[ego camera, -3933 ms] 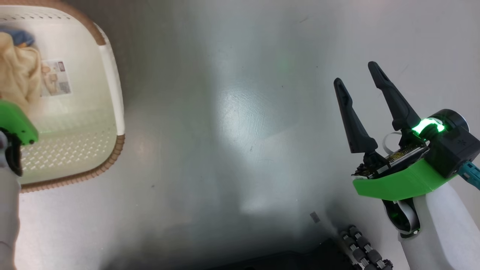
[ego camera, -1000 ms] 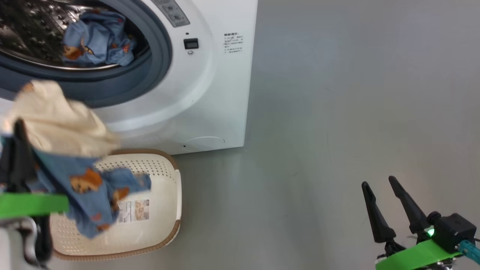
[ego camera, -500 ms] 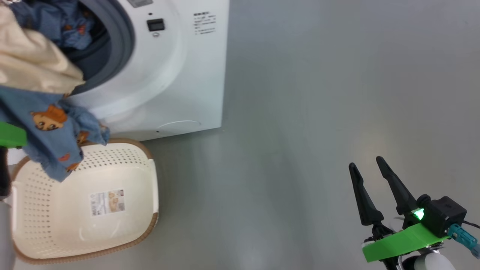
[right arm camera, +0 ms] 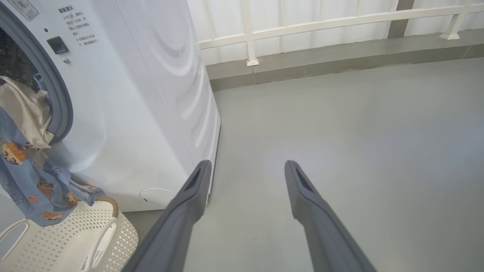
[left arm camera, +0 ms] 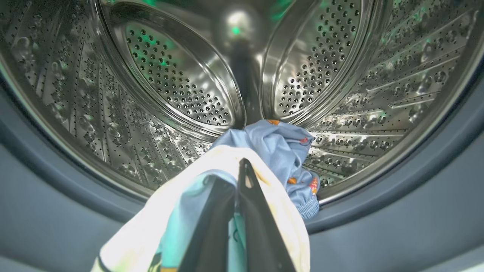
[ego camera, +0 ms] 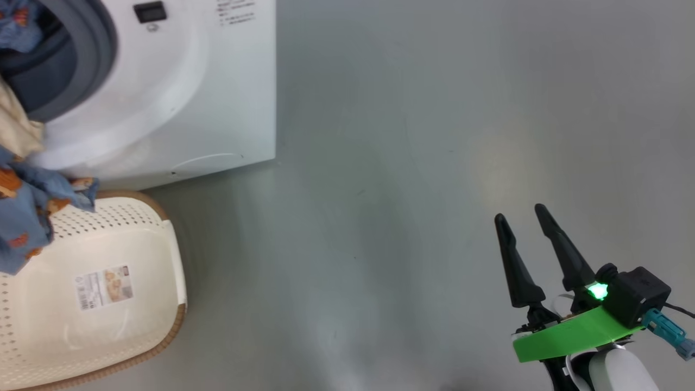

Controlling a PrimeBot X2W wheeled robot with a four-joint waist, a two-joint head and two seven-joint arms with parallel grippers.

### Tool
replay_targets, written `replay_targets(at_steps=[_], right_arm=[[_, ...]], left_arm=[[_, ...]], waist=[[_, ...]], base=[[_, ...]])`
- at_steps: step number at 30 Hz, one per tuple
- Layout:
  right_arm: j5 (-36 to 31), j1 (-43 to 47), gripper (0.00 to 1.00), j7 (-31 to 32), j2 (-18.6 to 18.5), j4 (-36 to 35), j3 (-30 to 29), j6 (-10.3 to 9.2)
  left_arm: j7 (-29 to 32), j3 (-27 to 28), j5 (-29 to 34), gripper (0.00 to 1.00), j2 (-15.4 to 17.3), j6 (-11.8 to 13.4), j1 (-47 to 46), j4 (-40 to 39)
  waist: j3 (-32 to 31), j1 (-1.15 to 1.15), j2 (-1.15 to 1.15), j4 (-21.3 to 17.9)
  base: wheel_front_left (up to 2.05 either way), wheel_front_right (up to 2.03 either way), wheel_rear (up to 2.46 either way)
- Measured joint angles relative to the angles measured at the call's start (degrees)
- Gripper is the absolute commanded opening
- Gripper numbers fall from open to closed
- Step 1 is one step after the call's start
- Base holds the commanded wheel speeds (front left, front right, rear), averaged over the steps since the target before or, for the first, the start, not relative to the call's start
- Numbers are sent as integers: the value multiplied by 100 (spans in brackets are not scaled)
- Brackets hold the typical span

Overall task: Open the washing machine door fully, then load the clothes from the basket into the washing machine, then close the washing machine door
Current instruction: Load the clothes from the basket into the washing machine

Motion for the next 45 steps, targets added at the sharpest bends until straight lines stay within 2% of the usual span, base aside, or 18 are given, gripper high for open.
replay_targets(at_steps=[4, 11, 16, 20, 21, 22, 24, 25, 26, 37, 45], right_arm=[[0, -3, 100, 0, 55, -23, 62, 0], [0, -203, 100, 0, 82, -68, 91, 0], [0, -237, 100, 0, 123, -87, 115, 0], [0, -305, 100, 0, 133, -87, 121, 0], [0, -315, 100, 0, 134, -88, 123, 0], [0, -315, 100, 0, 134, -88, 125, 0], [0, -315, 100, 0, 135, -87, 126, 0], [0, -315, 100, 0, 135, -87, 126, 0], [0, -315, 100, 0, 134, -87, 125, 0], [-1, -315, 100, 0, 124, -84, 126, 0], [-1, -316, 100, 0, 85, -81, 126, 0]], left_arm=[[-1, -22, 67, 0, 126, 1, -471, 1], [-25, 290, 433, 0, 164, 121, -1007, -1225], [-41, 578, 665, 0, 155, 169, -999, -1726], [-42, 727, 715, 0, 63, 168, -873, -1455], [-42, 770, 721, 7, 36, 167, -827, -1325], [-41, 804, 721, 7, 14, 167, -798, -1199], [-41, 848, 740, 36, -26, 166, -758, -988], [-41, 849, 766, 65, -38, 155, -759, -900], [-41, 847, 794, 100, -45, 151, -759, -865], [-42, 917, 851, 100, -174, 70, -742, -605], [-41, 1078, 811, 100, -407, 42, -446, -616]], waist=[[167, 0, 0, -105], [440, 0, 0, -191], [557, 0, 0, -223], [578, 0, 0, -245], [575, 0, 0, -245], [571, 0, 0, -244], [563, 0, 0, -240], [558, 0, 0, -236], [554, 0, 0, -229], [495, 0, 0, -121], [420, 0, 0, -30]], base=[[0, 0, 0], [0, 0, 0], [0, 0, 0], [0, 0, 0], [0, 0, 0], [0, 0, 0], [0, 0, 0], [0, 0, 0], [0, 0, 0], [0, 0, 0], [0, 0, 0]])
